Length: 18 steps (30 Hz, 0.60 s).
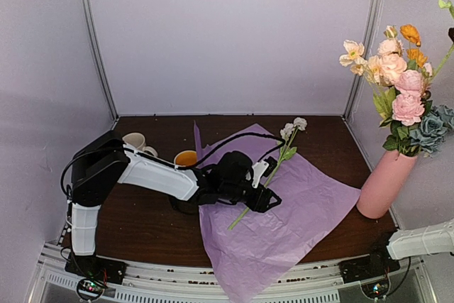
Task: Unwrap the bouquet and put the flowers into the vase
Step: Place the fake flower in the vase.
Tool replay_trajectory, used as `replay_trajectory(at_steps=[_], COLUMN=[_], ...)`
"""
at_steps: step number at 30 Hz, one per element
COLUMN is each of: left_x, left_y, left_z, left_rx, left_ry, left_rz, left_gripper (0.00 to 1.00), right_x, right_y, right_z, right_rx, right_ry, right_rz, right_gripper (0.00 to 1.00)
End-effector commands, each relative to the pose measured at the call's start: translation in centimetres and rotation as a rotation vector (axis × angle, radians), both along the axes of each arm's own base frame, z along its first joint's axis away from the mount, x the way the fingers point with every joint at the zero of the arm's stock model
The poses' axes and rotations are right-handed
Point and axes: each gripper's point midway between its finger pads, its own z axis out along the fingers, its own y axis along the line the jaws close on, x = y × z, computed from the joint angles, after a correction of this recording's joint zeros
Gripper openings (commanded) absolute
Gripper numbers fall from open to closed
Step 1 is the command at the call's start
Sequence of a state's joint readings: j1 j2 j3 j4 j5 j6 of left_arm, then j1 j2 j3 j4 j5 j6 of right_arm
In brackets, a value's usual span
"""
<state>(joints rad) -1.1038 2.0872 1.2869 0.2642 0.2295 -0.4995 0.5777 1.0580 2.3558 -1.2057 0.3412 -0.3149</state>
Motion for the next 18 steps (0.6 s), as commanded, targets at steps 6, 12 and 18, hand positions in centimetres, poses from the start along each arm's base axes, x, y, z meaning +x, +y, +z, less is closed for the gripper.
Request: replay_trajectory(at_steps=[6, 12, 18], left_x=[-0.4, -0.4, -0.5], left_y=[-0.4, -0.5, -0.4], left_z=[0.7, 0.7, 0.7], left_rx=[-0.038, -0.040, -0.039], left_ry=[-0.011, -0.011, -0.008], left_rz=[-0.012, -0.017, -0.018], left_gripper=[0.58, 0.58, 0.58], right_x=[1.8, 3.2, 5.3], right_y=[-0.8, -0.5, 0.1], right_z=[-1.8, -3.0, -4.4], right_rx=[0.016, -0.009, 0.010], right_ry=[0.069, 0.116, 0.182], right_rz=[-0.108, -0.142, -0.161], right_gripper=[0.00, 0.00, 0.00])
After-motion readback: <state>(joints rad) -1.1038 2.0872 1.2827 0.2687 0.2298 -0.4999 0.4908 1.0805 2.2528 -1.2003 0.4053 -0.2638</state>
